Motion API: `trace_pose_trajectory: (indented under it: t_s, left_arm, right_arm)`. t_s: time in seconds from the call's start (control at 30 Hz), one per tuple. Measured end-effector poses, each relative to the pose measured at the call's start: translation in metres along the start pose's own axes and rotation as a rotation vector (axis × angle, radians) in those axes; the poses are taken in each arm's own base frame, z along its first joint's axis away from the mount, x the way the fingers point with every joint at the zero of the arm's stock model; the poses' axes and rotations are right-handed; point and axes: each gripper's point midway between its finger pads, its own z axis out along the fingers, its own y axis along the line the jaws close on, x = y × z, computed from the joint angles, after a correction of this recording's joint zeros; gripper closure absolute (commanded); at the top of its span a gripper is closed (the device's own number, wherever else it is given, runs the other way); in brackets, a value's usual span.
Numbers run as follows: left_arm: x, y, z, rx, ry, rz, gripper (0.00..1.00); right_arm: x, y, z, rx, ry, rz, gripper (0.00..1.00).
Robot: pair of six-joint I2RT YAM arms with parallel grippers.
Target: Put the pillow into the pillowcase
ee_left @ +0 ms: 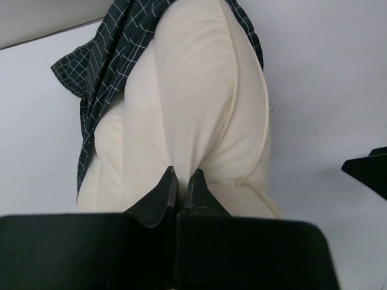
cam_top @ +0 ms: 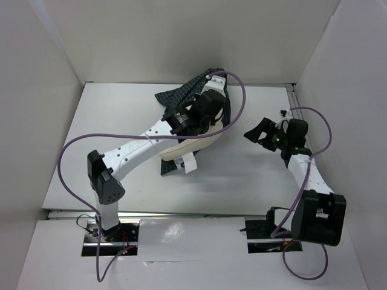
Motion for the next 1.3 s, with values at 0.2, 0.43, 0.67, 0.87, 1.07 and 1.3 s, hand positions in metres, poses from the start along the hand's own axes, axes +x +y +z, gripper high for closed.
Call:
trace_pose_trajectory:
  t_s: [0.2,0.43,0.67,0.87,1.07,1.3]
  left_arm:
    - [0.017,-0.003,0.01,-0.013,0.043,0.038,1.0]
    - [0.026,0.001,0.015,-0.019,0.075,0.055,1.0]
    - [0.039,0.015,0.024,-0.03,0.115,0.058,1.0]
    - [0.039,0.02,0.026,-0.034,0.119,0.051,1.0]
    - [0.038,0.021,0.026,-0.033,0.118,0.049,1.0]
    - [0.035,0.023,0.025,-0.027,0.116,0.041,1.0]
  right_arm:
    - [0.02,0.055,0.028,-0.195,0.033,-0.261,0.03]
    - [0.008,0.062,0.077,-0.33,0.018,-0.536,0.01]
    - [0.002,0.074,0.095,-0.561,0.032,-0.682,0.01]
    - [-0.019,0.089,0.119,-0.697,0.027,-0.749,0.01]
    - [-0.019,0.091,0.145,-0.746,0.055,-0.759,0.04]
    - [0.009,0.108,0.155,-0.813,0.115,-0.743,1.0]
